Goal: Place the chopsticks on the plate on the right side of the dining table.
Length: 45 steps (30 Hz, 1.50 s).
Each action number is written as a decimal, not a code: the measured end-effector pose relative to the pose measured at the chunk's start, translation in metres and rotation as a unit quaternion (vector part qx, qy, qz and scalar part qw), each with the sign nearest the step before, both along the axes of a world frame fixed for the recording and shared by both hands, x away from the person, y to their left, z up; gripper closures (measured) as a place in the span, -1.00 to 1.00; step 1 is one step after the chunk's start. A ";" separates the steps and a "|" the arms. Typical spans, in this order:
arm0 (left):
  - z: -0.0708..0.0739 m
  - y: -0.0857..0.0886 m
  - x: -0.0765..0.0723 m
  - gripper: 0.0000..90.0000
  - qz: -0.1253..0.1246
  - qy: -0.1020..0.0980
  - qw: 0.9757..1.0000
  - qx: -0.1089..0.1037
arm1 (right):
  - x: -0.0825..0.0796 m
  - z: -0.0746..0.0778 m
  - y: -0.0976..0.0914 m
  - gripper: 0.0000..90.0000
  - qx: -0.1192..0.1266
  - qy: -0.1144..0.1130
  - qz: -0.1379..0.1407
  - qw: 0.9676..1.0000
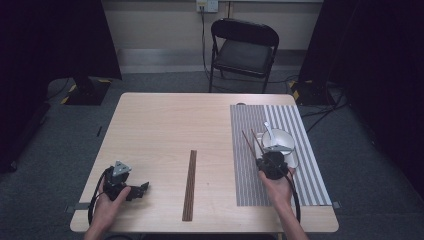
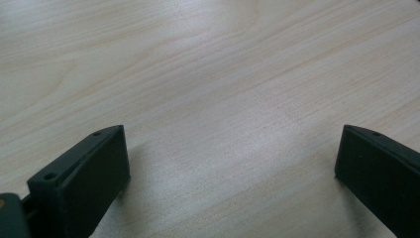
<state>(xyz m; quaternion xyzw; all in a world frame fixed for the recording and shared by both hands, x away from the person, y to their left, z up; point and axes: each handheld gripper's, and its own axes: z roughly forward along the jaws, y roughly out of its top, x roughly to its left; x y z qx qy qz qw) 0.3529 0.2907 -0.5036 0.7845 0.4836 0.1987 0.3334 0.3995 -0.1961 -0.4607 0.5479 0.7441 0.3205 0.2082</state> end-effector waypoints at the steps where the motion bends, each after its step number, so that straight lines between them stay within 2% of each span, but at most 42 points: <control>1: 0.000 0.000 0.000 -1.00 0.000 0.000 1.000 0.000 | 0.001 0.000 -0.002 0.92 -0.004 0.000 -0.001 1.000; 11: 0.000 0.000 0.000 -1.00 0.000 0.000 1.000 0.000 | 0.004 -0.004 -0.008 0.92 -0.009 0.006 -0.015 1.000; 25: 0.000 0.000 0.000 -1.00 0.000 0.000 1.000 0.000 | 0.011 -0.008 -0.014 0.91 -0.002 0.000 -0.030 1.000; 33: 0.000 0.000 0.000 -1.00 0.000 0.000 1.000 0.000 | 0.010 -0.008 -0.013 0.86 -0.007 -0.004 -0.037 0.999; 38: 0.000 0.000 0.000 -1.00 0.000 0.000 1.000 0.000 | 0.006 -0.004 -0.010 0.77 -0.009 -0.015 -0.033 0.999; 41: 0.000 0.000 0.000 -1.00 -0.001 0.000 1.000 0.000 | 0.003 0.000 -0.009 0.85 -0.004 -0.020 -0.026 0.999; 42: 0.000 0.000 0.000 -1.00 0.000 0.000 1.000 0.000 | 0.002 -0.001 -0.006 0.94 -0.002 -0.016 -0.012 1.000; 45: 0.000 0.000 0.000 -1.00 0.000 0.000 1.000 0.000 | 0.003 -0.003 -0.003 0.98 -0.006 -0.009 -0.004 1.000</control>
